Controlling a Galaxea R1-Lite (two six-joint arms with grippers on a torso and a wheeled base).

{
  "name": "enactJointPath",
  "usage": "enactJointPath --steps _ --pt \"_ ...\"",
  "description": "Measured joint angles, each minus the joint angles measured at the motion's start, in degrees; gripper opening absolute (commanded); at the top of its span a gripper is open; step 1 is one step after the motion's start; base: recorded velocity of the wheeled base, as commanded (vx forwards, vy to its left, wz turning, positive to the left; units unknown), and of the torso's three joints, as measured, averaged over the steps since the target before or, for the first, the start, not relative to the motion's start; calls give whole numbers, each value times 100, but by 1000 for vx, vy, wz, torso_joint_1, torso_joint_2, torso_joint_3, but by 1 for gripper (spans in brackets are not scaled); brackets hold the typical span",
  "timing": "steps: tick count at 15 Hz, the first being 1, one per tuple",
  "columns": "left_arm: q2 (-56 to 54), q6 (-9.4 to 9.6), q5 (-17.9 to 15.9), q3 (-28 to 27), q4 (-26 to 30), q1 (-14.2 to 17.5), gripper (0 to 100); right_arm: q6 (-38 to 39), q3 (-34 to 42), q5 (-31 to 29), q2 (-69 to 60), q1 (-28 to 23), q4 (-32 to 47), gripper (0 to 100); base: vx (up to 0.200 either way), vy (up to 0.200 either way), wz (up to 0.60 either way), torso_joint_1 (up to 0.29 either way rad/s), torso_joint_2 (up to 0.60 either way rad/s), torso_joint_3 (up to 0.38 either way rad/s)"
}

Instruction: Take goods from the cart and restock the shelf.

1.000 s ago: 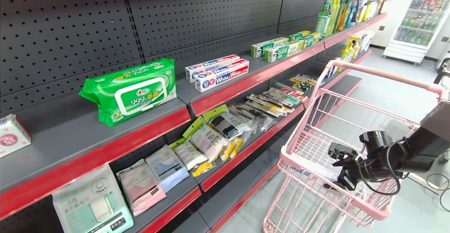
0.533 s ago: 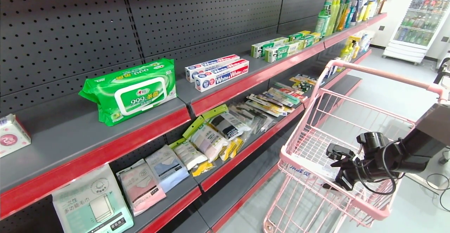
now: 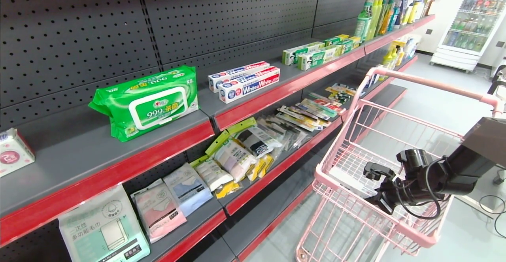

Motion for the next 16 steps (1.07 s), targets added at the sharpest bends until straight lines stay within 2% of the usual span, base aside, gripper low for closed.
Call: enactJointPath --steps 3,6,10,16 --pt "0 2 2 0 0 0 100 402 41 -2 5 39 -4 0 0 0 0 0 0 0" --pt "0 0 0 0 0 0 100 1659 -59 -121 -135 11 34 0 0 0 0 0 0 0" --pt "0 2 -2 0 0 5 100 2631 -160 -618 -603 -140 13 0 0 0 0 0 0 0" --pt "0 0 0 0 0 2 100 3257 -12 -1136 -1766 -433 13 0 0 0 0 0 0 0"
